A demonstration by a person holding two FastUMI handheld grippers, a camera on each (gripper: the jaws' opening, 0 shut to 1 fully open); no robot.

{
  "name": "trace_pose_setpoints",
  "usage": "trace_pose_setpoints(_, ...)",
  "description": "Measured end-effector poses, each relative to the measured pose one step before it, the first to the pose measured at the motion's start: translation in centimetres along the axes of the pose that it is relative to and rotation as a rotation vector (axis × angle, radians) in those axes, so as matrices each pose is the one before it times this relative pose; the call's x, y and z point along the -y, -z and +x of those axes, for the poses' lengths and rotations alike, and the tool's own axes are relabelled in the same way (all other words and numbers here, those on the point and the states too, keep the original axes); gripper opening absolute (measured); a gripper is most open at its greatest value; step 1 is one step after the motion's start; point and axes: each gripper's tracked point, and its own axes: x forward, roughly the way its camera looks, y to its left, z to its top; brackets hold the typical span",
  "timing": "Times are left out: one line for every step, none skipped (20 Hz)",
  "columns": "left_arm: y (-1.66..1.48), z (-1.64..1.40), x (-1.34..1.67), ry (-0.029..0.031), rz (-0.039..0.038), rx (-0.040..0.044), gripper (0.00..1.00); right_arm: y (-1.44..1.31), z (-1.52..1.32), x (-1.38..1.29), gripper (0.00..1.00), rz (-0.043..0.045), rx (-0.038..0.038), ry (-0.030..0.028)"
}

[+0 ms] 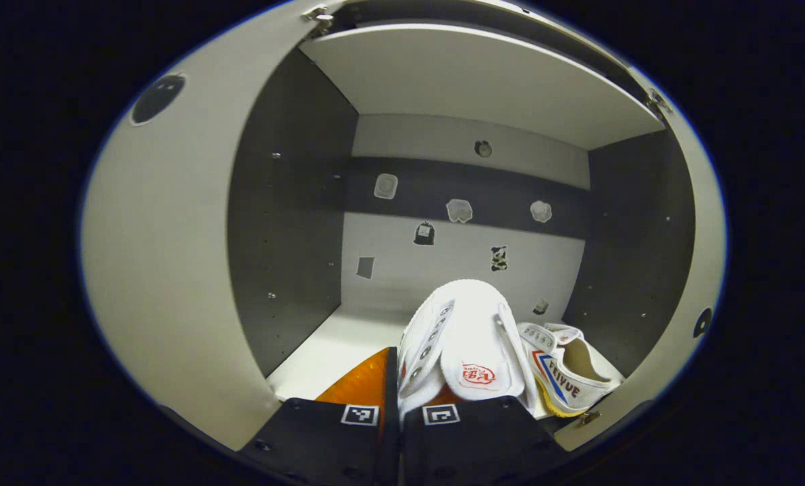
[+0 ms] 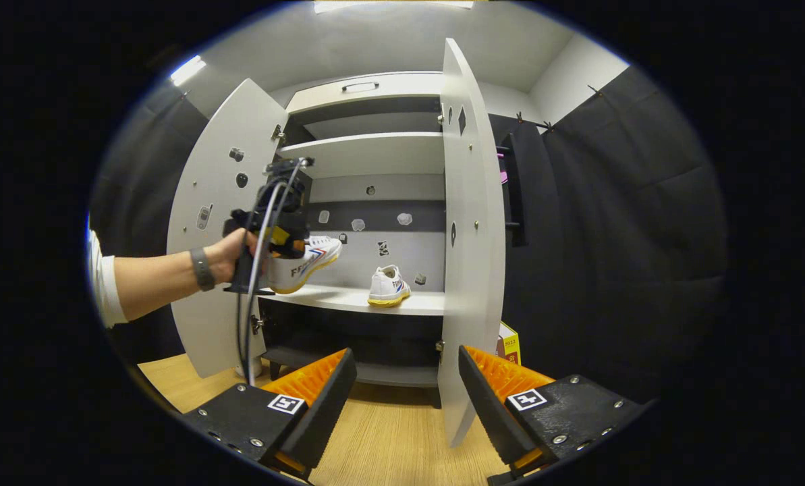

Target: Grab one shoe with the right hand and put it into the shoe cabinet, grab the other shoe with the left hand and put it into the shoe cabinet; then close the right door with the right hand and the left door with the left hand.

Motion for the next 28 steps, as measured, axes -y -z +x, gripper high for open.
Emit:
trace_pose_setpoints(0.582, 0.88, 0.885, -0.00803, 0.03397, -0.02031, 0.1, 0.217, -0.164, 0.39, 0.94, -0.00628, -0.00753, 0.0107)
trace_pose_setpoints(0.467, 0.751, 1.022, 0.00967, 0.01715, -0.01457, 0.09, 0.275, -0.189, 0.42, 0.94, -0.00475, -0.01084, 0.01057)
trace_pose_setpoints(0.899, 0.829, 0.237, 0.00408, -0.00028, -0.02797, 0.09, 0.287, -0.286, 0.314, 0.94, -0.00192, -0.01148, 0.00923)
trace_pose_setpoints(0.731, 0.885, 0.493, 0.00567, -0.00969, -0.03033, 0.09, 0.232, -0.279, 0.46, 0.94, 0.00068, -0.00992, 0.01096)
trace_pose_setpoints(0.401, 0.747, 0.476, -0.00119, -0.01045, -0.0198, 0.1, 0.33, -0.276, 0.403, 0.98, 0.00229, -0.01132, 0.01115)
trace_pose_setpoints(0.346, 0.678, 0.154, -0.00867, 0.00717, -0.01346, 0.09, 0.283, -0.238, 0.335, 0.94, 0.00183, -0.01254, 0.01106)
trace_pose_setpoints(0.316, 0.356, 0.14, -0.00571, 0.00931, -0.01235, 0.09, 0.258, -0.137, 0.24, 0.94, 0.00324, -0.01042, 0.01006)
trace_pose_setpoints(0.057, 0.231, 0.231, -0.00075, 0.00104, -0.00362, 0.09, 0.125, -0.198, 0.165, 0.94, 0.00384, -0.00694, 0.00524)
trace_pose_setpoints(0.162, 0.14, 0.033, -0.00453, -0.00442, -0.00565, 0.09, 0.1, -0.142, 0.036, 0.94, 0.0053, -0.00667, 0.00286)
trace_pose_setpoints(0.038, 0.03, -0.074, -0.00402, 0.00005, -0.0076, 0.1, -0.018, -0.133, 0.034, 0.94, 0.0062, -0.00501, -0.00016)
trace_pose_setpoints(0.242, 0.02, -0.003, 0.00228, -0.01005, -0.02034, 0.09, -0.086, -0.111, -0.091, 0.94, 0.00504, -0.00017, -0.00085)
trace_pose_setpoints(0.01, -0.004, -0.106, 0.00421, -0.03835, -0.01855, 0.09, -0.165, -0.153, -0.096, 0.94, 0.00553, 0.00121, 0.00051)
trace_pose_setpoints(0.052, 0.363, -0.162, 0.00238, -0.03691, -0.0236, 0.1, 0.022, -0.134, -0.154, 0.94, 0.00607, -0.00251, 0.00114)
trace_pose_setpoints(-0.005, 0.598, -0.384, -0.00206, -0.00458, -0.01721, 0.1, 0.074, -0.144, -0.242, 0.94, 0.00472, -0.00376, 0.00183)
trace_pose_setpoints(0.091, 0.535, -0.621, -0.01433, 0.00902, -0.02366, 0.1, -0.115, -0.24, -0.165, 0.94, 0.00335, 0.00173, 0.0034)
trace_pose_setpoints(0.106, 0.358, -0.288, -0.01274, -0.01043, -0.02897, 0.1, -0.023, -0.271, -0.173, 0.94, 0.00003, 0.00159, 0.00407)
trace_pose_setpoints(0.062, 0.62, -0.007, -0.0011, -0.01798, -0.01493, 0.08, 0.163, -0.361, -0.108, 0.94, -0.00253, -0.00569, 0.00106)
trace_pose_setpoints(-0.164, 0.171, 0.139, 0.00679, -0.01722, -0.0057, 0.12, 0.038, -0.304, -0.124, 0.94, -0.00466, -0.00351, 0.00357)
trace_pose_setpoints(-0.26, -0.126, -0.231, -0.01098, 0.00775, 0.00678, 0.2, -0.107, -0.306, 0.043, 0.94, -0.00461, 0.00274, 0.00611)
trace_pose_setpoints(-0.082, -0.393, -0.249, -0.01817, 0.02849, 0.0006, 0.32, -0.156, -0.32, 0.153, 0.94, -0.00434, 0.00316, 0.00691)
trace_pose_setpoints(-0.383, -0.535, -0.199, -0.01522, 0.02833, 0.01982, 0.37, -0.044, -0.454, 0.172, 0.94, -0.00349, -0.00119, 0.0064)
trace_pose_setpoints(-0.372, -0.436, 0.13, 0.00209, 0.02124, 0.02553, 0.46, -0.028, -0.384, 0.158, 0.94, -0.00247, -0.0001, 0.00631)
trace_pose_setpoints(-0.313, -0.819, -0.222, -0.01163, 0.01461, 0.02686, 0.55, -0.147, -0.309, 0.19, 0.94, -0.00175, 0.00507, 0.00646)
trace_pose_setpoints(-0.281, -0.771, -0.311, -0.0067, 0.00925, 0.02776, 0.7, -0.158, -0.24, 0.222, 0.94, -0.00159, 0.00194, 0.00546)
trace_pose_setpoints(-0.074, -0.965, -0.524, -0.01289, 0.00357, 0.02421, 0.84, -0.152, -0.116, 0.202, 0.98, -0.00062, 0.00153, 0.00224)
trace_pose_setpoints(-0.244, -1.11, -0.287, -0.0032, -0.01191, 0.02608, 0.99, -0.175, -0.228, 0.165, 0.94, 0.00054, 0.00253, 0.00119)
trace_pose_setpoints(-0.273, -1.004, -0.626, -0.00916, -0.01822, 0.04087, 1.0, -0.035, -0.018, 0.114, 0.94, 0.0, 0.0019, -0.00104)
trace_pose_setpoints(-0.848, -1.46, -0.465, -0.0057, -0.01704, 0.05713, 0.99, 0.003, 0.027, 0.156, 0.94, -0.00201, 0.00015, -0.00118)
